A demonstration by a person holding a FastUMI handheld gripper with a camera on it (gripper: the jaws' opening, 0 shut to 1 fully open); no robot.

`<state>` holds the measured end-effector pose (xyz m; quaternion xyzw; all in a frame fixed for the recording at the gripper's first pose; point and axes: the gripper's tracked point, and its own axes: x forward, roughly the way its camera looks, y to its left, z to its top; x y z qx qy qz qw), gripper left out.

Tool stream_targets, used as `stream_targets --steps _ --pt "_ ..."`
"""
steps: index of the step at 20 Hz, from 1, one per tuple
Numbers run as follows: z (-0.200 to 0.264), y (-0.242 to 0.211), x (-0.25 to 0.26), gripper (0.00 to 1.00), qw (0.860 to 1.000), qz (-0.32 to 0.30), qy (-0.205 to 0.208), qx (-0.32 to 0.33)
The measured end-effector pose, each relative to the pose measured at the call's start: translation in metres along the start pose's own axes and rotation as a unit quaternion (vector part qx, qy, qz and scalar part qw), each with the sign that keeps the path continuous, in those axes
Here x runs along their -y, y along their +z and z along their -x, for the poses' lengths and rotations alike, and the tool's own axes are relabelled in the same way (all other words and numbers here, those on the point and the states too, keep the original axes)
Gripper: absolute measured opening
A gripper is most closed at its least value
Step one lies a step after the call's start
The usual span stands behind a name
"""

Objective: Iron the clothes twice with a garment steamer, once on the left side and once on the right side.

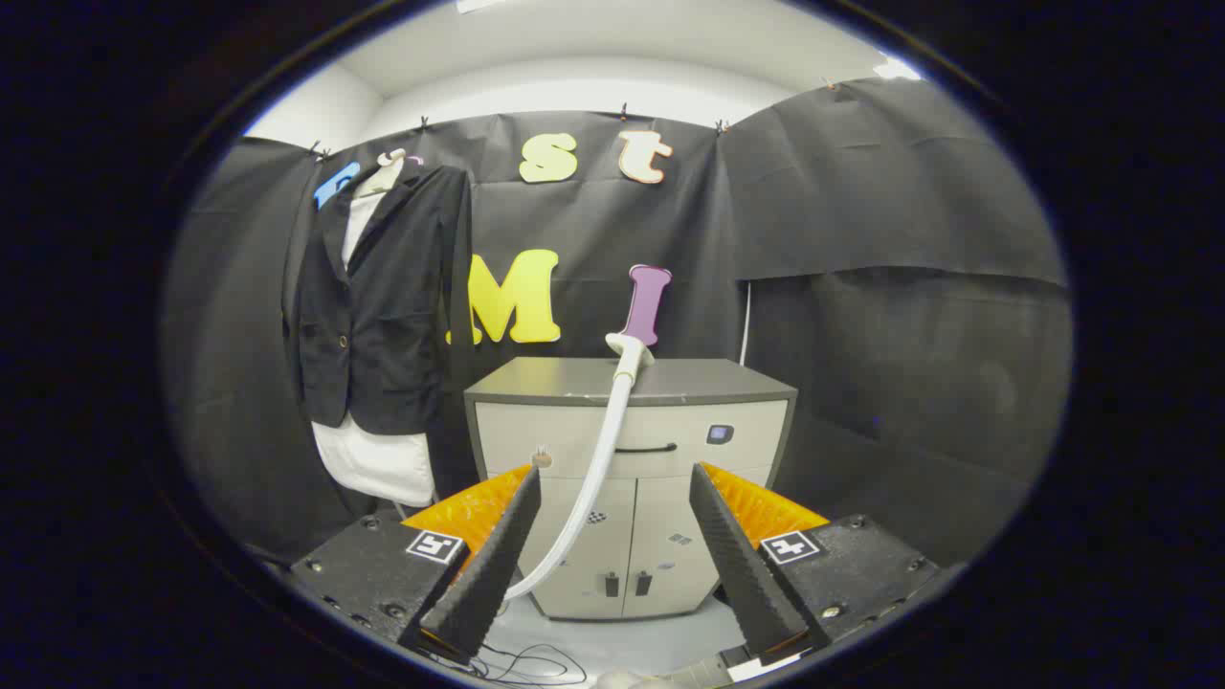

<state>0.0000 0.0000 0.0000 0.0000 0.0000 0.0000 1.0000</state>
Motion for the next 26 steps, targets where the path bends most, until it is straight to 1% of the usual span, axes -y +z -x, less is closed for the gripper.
stream_targets --steps 5,17,22,26 --pt "0.007 0.0 0.004 0.98 1.0 0.006 -0.008 -0.002" --pt "-0.005 0.002 -0.002 0.98 1.0 -0.001 -0.002 -0.015" --pt "-0.021 0.013 0.006 0.98 1.0 -0.003 -0.006 -0.017" --pt "-0.048 0.029 0.025 0.98 1.0 -0.001 -0.009 -0.022"
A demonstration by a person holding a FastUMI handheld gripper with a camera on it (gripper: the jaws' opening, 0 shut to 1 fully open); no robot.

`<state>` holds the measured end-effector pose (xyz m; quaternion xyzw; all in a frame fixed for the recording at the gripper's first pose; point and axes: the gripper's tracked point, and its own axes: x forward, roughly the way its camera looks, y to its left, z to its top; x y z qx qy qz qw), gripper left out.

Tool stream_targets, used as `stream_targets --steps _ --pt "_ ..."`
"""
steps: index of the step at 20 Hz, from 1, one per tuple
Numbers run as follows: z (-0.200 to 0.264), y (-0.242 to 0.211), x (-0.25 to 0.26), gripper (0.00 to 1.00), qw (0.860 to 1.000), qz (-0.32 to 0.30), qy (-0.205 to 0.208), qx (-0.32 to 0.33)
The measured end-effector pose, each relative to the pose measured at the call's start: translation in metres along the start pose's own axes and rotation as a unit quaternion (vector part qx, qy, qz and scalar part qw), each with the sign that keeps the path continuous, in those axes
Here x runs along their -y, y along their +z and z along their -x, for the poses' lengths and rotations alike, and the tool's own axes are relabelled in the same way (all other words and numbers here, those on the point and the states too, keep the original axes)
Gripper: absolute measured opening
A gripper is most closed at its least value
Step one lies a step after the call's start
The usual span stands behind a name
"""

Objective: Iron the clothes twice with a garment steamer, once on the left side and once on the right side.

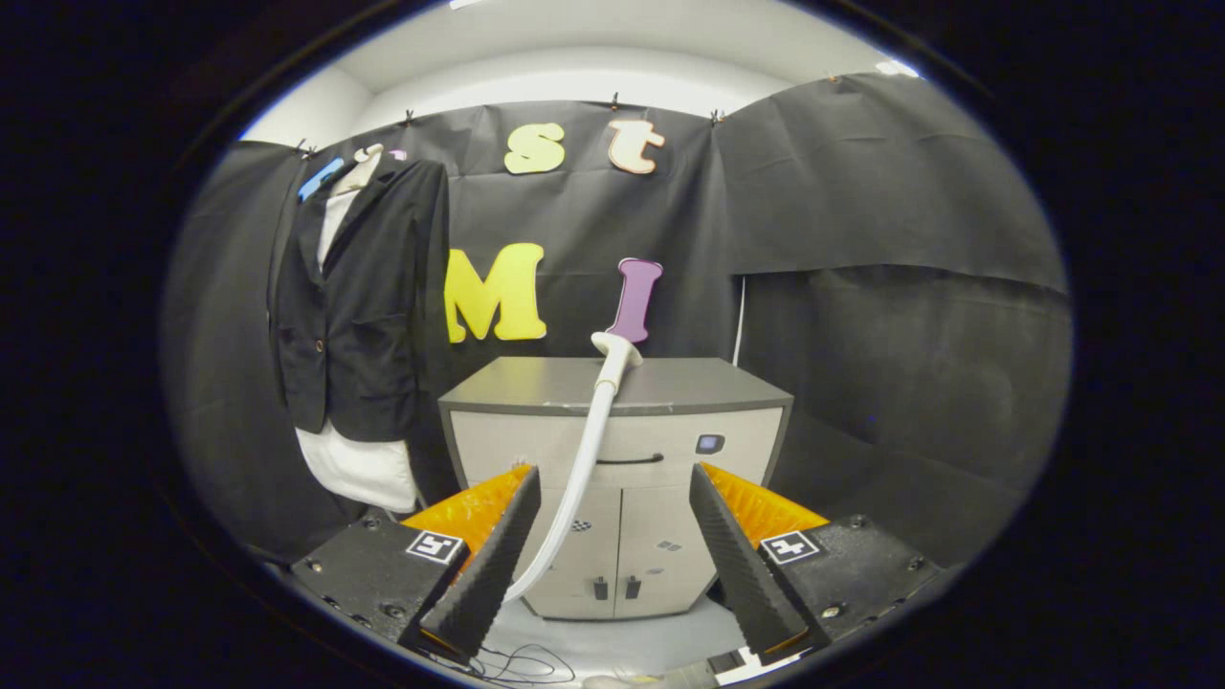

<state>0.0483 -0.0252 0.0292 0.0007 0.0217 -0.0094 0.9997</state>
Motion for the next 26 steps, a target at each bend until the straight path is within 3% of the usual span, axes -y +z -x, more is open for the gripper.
stream_targets --steps 7,14,20,26 --pt "-0.087 0.05 0.032 0.98 1.0 -0.009 0.016 -0.002" --pt "-0.199 0.095 0.025 0.98 0.998 0.015 0.056 -0.012" --pt "-0.276 0.089 -0.002 0.98 0.993 0.024 0.099 -0.065" --pt "-0.325 0.07 -0.011 0.98 0.984 -0.005 0.123 -0.13"
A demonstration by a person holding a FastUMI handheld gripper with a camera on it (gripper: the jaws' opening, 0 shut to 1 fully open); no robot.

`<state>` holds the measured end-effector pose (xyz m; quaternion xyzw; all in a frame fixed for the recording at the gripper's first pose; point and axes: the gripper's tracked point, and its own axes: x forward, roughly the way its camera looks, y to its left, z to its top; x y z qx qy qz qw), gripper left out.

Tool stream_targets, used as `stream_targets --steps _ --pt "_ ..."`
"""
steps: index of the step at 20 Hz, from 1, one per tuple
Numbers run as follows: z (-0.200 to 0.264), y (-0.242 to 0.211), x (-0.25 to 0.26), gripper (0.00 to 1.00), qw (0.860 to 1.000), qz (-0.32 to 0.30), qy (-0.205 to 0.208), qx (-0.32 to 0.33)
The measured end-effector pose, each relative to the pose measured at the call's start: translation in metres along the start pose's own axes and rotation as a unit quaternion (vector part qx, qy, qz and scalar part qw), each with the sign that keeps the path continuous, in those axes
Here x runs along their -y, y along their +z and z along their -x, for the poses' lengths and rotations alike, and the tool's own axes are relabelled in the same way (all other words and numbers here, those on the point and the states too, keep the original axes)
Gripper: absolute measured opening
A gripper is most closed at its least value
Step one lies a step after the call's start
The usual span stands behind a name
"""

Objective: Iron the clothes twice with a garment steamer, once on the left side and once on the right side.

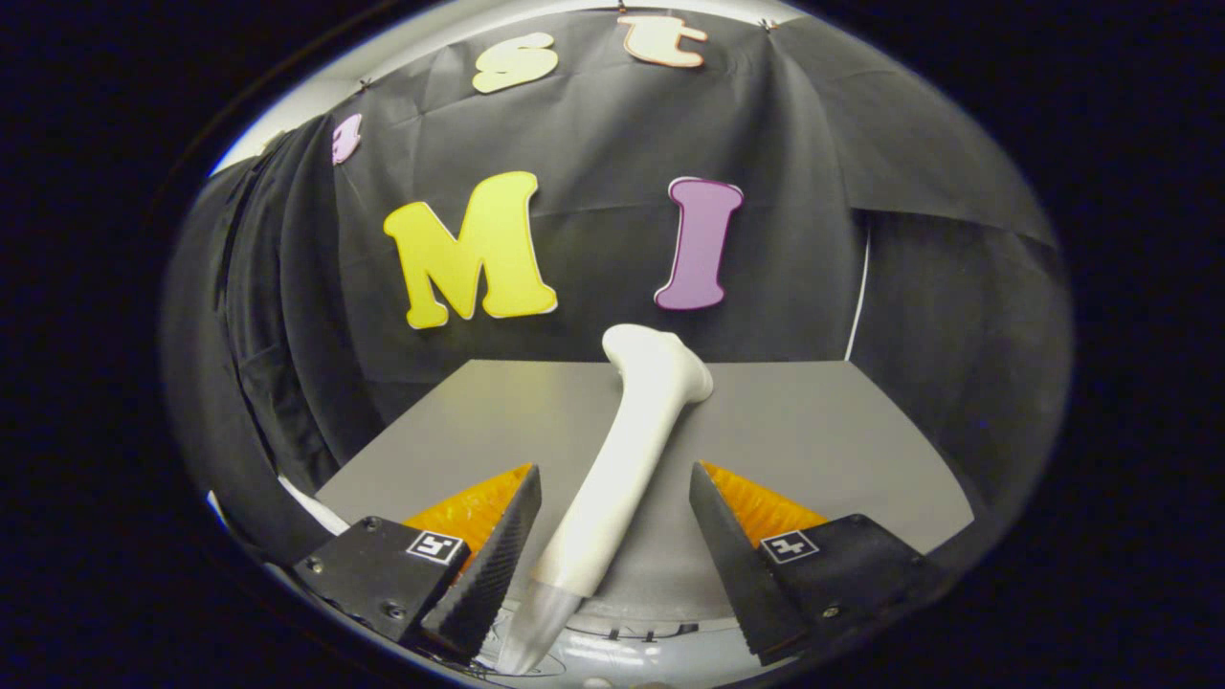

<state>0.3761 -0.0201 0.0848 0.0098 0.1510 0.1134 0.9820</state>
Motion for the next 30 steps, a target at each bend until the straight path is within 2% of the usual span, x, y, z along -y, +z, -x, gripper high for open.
stream_targets --steps 6,9,10,13,18,21,25,30 --pt "-0.031 -0.011 -0.004 0.87 0.998 -0.036 0.023 -0.043" --pt "-0.035 -0.012 -0.005 0.67 0.997 -0.056 0.022 -0.05" --pt "-0.031 -0.012 -0.004 0.63 0.997 -0.058 0.019 -0.05" --pt "-0.035 -0.011 -0.006 0.61 0.997 -0.059 0.025 -0.046" --pt "-0.034 -0.007 -0.019 0.48 0.992 -0.101 0.055 -0.044" --pt "-0.031 -0.001 -0.019 0.4 0.995 -0.078 0.054 -0.025" --pt "-0.018 0.011 -0.023 0.37 0.997 -0.064 0.046 0.005" --pt "0.023 0.027 -0.023 0.37 0.995 -0.09 0.019 0.042"
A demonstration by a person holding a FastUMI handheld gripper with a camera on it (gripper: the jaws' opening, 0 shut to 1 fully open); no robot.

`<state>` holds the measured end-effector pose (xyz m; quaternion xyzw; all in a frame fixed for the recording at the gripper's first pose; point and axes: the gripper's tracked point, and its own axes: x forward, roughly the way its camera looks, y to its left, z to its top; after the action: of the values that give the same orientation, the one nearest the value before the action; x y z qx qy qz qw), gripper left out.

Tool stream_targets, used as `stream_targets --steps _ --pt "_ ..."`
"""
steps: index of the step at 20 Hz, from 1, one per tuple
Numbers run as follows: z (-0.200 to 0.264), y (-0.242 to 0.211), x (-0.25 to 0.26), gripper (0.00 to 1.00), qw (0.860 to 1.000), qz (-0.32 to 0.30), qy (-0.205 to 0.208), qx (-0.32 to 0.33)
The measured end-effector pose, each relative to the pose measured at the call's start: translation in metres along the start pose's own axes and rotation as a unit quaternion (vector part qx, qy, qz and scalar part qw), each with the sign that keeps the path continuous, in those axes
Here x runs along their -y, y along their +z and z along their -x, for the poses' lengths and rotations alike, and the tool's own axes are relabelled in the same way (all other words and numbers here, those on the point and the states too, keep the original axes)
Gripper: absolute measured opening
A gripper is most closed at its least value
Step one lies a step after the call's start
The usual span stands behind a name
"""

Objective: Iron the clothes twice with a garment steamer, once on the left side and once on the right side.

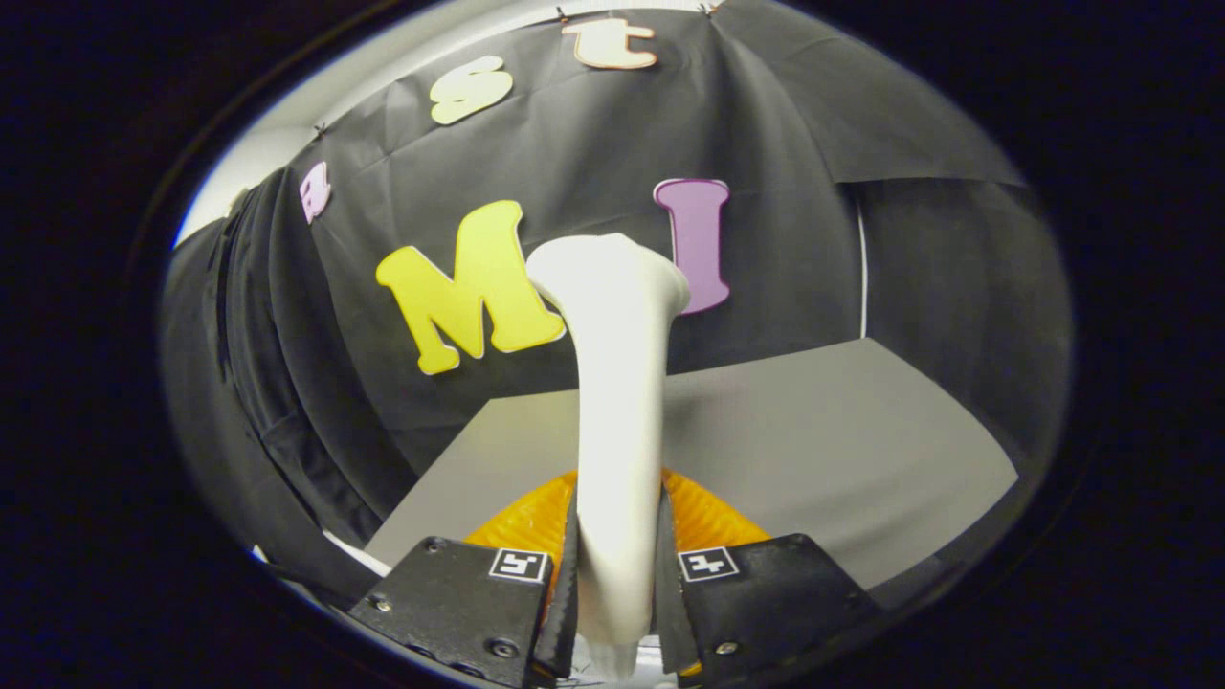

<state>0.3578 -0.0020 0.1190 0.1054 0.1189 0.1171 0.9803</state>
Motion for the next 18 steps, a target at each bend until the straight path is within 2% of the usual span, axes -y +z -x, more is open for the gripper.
stream_targets --steps 8,14,18 --pt "0.07 0.021 -0.064 0.36 0.998 0.002 -0.003 0.055" --pt "0.118 0.045 -0.153 0.36 0.993 0.023 0.018 0.112" --pt "0.141 0.059 -0.22 0.36 0.989 0.023 0.05 0.138"
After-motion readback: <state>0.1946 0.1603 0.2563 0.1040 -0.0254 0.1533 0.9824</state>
